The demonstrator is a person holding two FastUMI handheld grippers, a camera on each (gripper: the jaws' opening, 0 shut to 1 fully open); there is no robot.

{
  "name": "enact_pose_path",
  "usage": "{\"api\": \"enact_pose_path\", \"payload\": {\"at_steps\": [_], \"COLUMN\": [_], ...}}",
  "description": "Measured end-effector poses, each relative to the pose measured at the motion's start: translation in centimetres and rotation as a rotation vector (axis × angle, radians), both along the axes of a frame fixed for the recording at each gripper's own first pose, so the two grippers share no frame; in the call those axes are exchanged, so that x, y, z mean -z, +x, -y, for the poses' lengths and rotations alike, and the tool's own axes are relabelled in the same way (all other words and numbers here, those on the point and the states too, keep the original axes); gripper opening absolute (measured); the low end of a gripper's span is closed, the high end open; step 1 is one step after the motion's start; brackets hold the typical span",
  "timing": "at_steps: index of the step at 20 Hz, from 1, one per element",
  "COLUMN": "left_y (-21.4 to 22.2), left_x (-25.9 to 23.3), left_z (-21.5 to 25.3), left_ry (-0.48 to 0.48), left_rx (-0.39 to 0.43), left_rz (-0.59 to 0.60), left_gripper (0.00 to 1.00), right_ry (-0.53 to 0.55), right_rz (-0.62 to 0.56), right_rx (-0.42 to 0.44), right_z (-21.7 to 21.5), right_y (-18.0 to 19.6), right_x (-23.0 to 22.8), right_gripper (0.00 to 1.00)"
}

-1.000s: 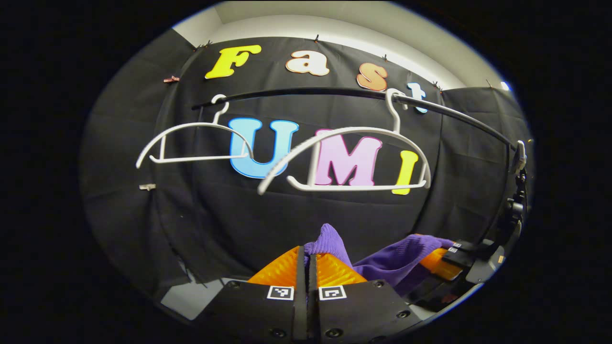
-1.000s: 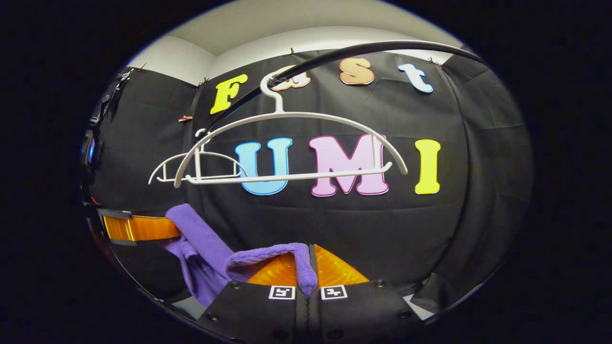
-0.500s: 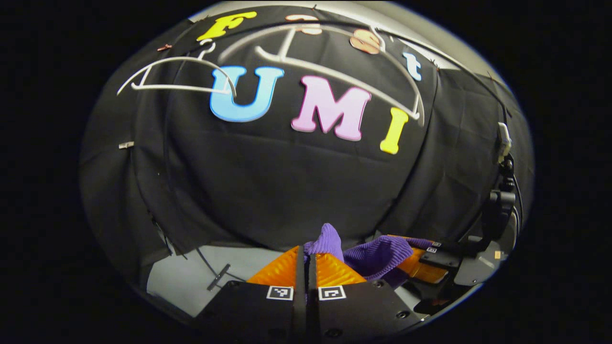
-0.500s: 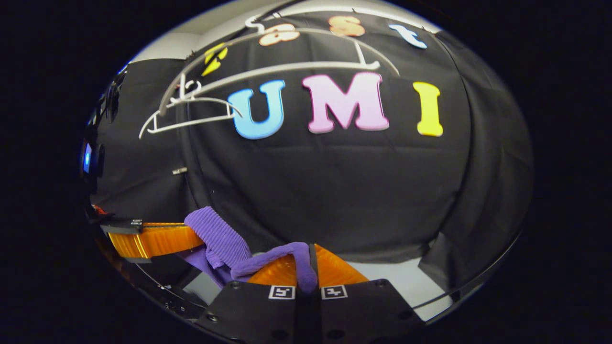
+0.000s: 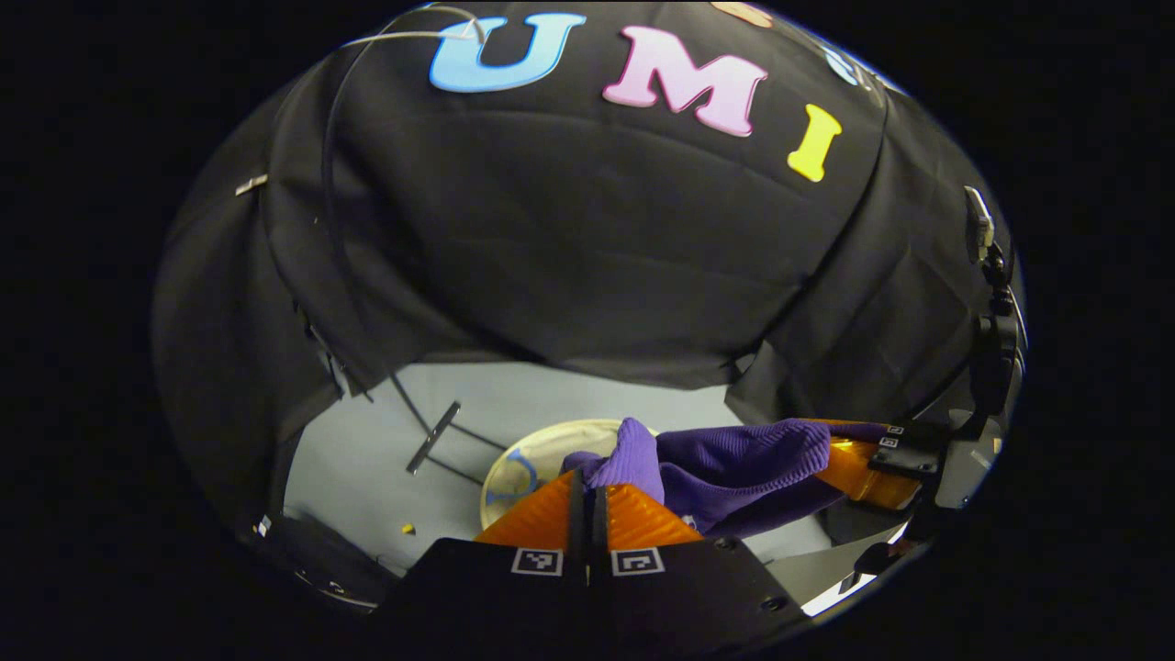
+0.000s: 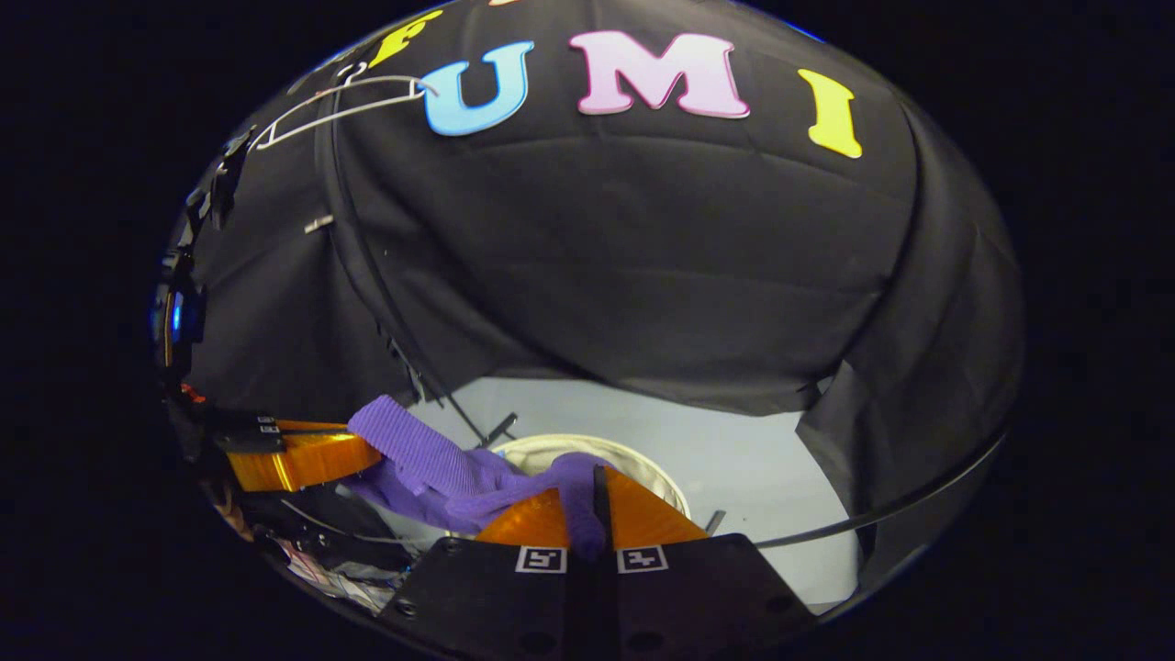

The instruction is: Grasp the clothes on the hanger with both hands and then place them into the laundry hamper below.

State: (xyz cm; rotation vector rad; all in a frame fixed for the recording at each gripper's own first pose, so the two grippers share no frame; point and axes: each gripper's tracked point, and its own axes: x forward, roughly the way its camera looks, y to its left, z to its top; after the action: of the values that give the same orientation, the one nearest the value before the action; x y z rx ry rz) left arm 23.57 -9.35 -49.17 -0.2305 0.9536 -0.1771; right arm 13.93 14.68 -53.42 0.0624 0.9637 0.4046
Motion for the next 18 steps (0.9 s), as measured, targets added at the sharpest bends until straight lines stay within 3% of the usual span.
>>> {"api": "enact_pose_path", "payload": {"at_steps": [3,7,13,14,15,16,18], "left_y": [-1.7,-4.2,-4.7,-4.4,-4.2,-4.1,-5.5], "left_x": [3.3,6.6,7.9,7.7,7.7,7.7,6.2], "left_z": [-0.7,-1.2,-1.5,-1.6,-1.7,-1.6,-1.9], "left_ry": [0.037,0.056,0.064,0.059,0.056,0.051,0.055], "left_rx": [0.009,0.029,0.026,0.024,0.021,0.02,0.026], "left_rz": [-0.101,-0.208,-0.243,-0.238,-0.236,-0.237,-0.246], "left_gripper": [0.05,0.05,0.07,0.18,0.22,0.22,0.71], "right_ry": [-0.047,-0.103,-0.098,-0.09,-0.076,-0.075,-0.11], "right_rz": [-0.116,-0.203,-0.261,-0.263,-0.258,-0.247,-0.228], "right_rx": [-0.045,-0.016,0.026,0.029,0.037,0.043,0.047], "right_z": [-0.1,1.1,1.4,1.4,1.2,0.9,1.5], "right_y": [-2.3,-4.1,-5.4,-5.2,-4.9,-4.7,-3.9], "right_x": [3.6,6.7,7.1,6.8,7.1,6.3,5.8], "right_gripper": [0.05,0.06,0.11,0.11,0.22,0.41,0.8]}}
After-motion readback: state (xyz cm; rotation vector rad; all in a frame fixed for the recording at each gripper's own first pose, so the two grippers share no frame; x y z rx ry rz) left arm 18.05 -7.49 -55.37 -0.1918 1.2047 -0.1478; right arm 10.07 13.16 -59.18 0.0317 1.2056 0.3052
